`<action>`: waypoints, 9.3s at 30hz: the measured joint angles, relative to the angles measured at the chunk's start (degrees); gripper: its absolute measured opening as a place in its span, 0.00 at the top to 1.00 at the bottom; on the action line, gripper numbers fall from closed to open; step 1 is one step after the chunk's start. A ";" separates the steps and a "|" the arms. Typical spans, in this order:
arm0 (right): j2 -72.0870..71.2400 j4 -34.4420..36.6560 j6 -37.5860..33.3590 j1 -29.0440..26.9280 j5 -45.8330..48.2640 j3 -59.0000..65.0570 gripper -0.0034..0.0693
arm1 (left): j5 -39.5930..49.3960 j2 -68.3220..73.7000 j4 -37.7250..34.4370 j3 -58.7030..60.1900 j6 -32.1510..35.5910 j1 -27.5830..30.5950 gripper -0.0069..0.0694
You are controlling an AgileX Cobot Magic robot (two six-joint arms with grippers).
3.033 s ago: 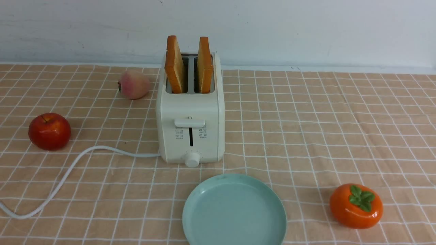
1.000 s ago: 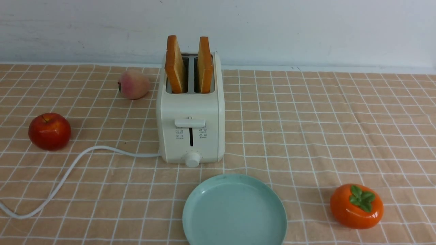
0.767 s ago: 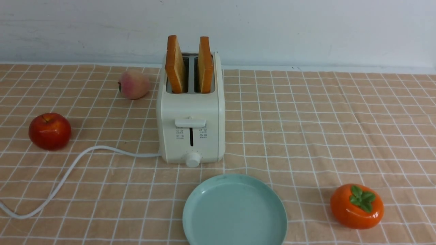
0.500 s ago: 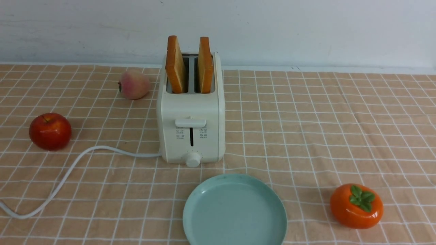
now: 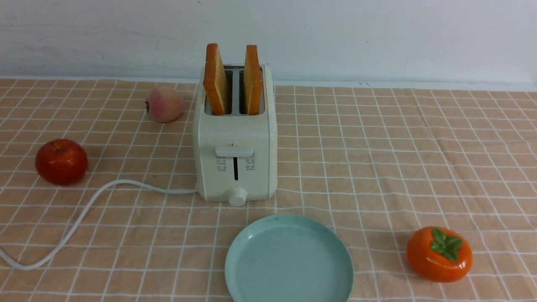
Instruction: Take toasted bread from bread machine on light coffee tablecloth place on plate.
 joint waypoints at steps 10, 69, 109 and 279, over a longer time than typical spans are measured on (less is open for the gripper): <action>24.69 15.80 -20.74 13.43 11.97 -10.81 0.61 | 13.13 9.72 -4.13 0.00 0.04 0.00 0.60; 17.60 -7.54 6.61 35.59 11.70 -14.05 0.83 | 17.05 12.24 -8.39 0.00 1.35 0.00 0.60; 19.05 -6.52 -12.94 27.50 19.50 -1.53 0.13 | -1.95 15.30 -21.03 -2.55 9.59 0.00 0.59; -46.57 -58.76 28.78 27.12 -19.11 57.58 0.94 | 1.68 -36.24 -2.30 31.65 4.31 -2.65 0.92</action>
